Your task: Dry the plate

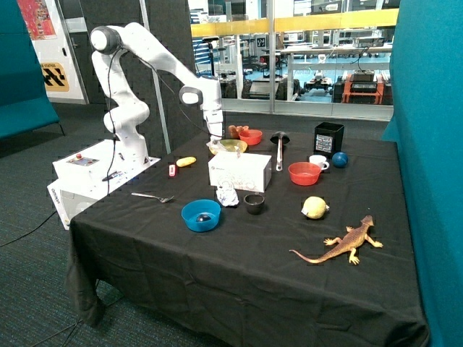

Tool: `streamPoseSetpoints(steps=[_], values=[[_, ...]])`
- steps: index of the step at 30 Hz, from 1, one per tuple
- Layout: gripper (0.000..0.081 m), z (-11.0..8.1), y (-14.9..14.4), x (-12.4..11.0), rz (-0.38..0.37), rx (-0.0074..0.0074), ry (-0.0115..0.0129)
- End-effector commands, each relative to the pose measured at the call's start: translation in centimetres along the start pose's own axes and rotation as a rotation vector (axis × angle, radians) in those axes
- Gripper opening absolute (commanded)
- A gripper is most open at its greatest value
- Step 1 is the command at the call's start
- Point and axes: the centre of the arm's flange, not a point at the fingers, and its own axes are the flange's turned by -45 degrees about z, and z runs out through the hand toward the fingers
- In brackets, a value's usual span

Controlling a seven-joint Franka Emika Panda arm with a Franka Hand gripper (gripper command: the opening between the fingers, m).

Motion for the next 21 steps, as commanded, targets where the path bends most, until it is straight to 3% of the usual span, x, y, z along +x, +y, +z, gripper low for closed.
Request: streamPoseSetpoints(steps=[1,9,21], values=[[0.0,0.7,2.9,2.9,0.052,0.0007,-0.0137],[0.0,1.5,2.5,6.0,0.042,0.0007,-0.0137],[0.0,1.8,-0.1,8.1,0.006,0.001,-0.0137]])
